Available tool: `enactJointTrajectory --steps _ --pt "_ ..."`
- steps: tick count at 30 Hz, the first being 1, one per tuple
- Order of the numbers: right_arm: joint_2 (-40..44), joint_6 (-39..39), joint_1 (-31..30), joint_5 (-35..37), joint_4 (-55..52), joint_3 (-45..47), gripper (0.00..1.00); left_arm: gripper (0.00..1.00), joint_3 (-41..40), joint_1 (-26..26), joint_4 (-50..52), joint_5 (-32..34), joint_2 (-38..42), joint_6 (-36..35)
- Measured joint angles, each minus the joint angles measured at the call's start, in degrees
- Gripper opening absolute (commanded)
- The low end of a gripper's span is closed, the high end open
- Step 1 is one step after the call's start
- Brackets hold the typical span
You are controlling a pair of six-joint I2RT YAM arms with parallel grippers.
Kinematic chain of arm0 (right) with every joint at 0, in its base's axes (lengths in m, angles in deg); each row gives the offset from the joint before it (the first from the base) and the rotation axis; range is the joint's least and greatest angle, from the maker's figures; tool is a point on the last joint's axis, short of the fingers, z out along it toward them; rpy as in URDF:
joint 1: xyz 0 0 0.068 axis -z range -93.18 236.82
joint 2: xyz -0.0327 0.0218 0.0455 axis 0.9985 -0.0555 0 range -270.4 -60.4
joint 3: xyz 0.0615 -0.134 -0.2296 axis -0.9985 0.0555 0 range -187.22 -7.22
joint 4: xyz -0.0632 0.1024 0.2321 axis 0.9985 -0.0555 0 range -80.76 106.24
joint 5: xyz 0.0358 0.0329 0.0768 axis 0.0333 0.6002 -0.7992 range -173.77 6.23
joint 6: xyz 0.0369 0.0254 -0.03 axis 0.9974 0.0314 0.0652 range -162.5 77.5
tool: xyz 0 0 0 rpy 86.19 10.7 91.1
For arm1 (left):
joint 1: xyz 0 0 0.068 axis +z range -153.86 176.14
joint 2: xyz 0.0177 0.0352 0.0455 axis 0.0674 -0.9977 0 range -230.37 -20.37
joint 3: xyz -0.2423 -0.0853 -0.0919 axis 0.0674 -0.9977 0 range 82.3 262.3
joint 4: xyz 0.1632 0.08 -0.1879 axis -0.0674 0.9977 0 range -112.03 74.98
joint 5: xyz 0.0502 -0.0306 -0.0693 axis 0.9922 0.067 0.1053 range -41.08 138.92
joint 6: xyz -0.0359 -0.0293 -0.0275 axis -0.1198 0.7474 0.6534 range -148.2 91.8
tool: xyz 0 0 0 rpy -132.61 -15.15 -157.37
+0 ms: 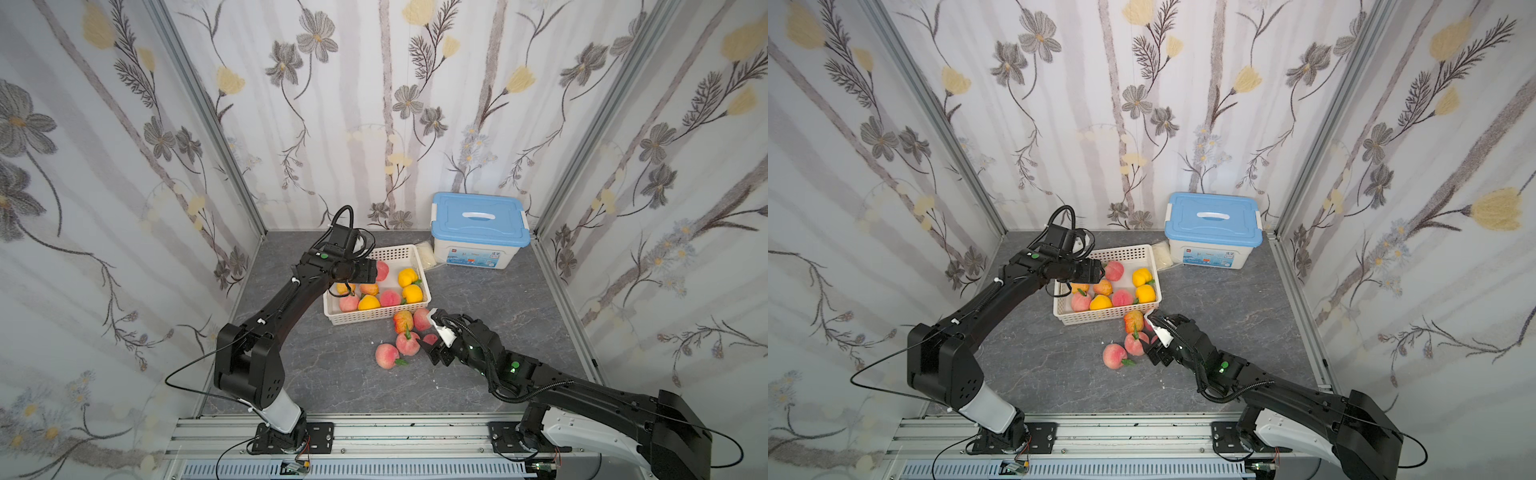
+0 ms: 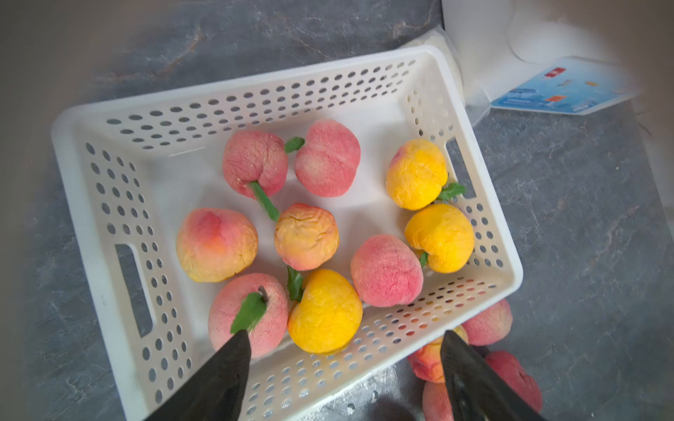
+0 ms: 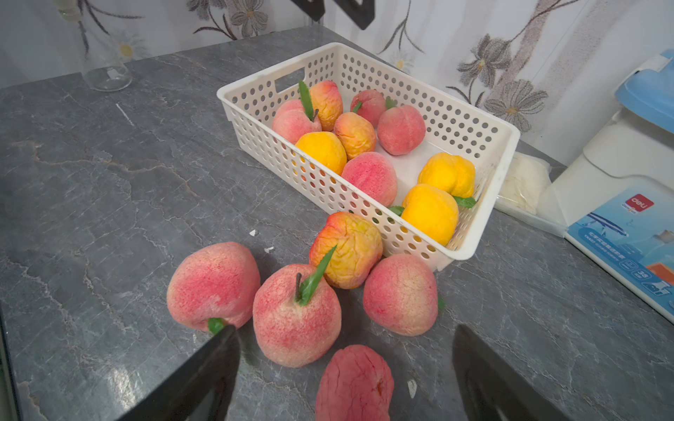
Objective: Put the peaches into the basket
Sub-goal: Place the peach in the basket.
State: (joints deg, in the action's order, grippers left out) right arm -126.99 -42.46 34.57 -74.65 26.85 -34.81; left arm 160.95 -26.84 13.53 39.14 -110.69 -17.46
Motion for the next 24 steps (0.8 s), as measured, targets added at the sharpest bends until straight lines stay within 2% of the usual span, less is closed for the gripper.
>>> enactJointTrajectory --steps 4,11,17,24 --pt "0.8 2.4 1.5 -0.5 -1.2 -1.2 0.91 0.84 -6.3 -1.0 -1.1 -2.9 5.3 -1.7" --pt "3.4 9.2 2.8 -1.2 -7.7 -4.0 0.92 0.86 -11.6 -4.3 -0.9 -8.4 11.3 -5.3" --pt "4.5 16.2 6.1 0.0 -16.5 -8.0 0.93 0.86 -14.5 -8.2 -0.2 -11.3 12.3 -6.9" --pt "4.3 23.3 9.0 0.0 -26.4 -11.6 0.93 0.86 -14.5 -9.4 -0.2 -13.4 12.0 -7.1"
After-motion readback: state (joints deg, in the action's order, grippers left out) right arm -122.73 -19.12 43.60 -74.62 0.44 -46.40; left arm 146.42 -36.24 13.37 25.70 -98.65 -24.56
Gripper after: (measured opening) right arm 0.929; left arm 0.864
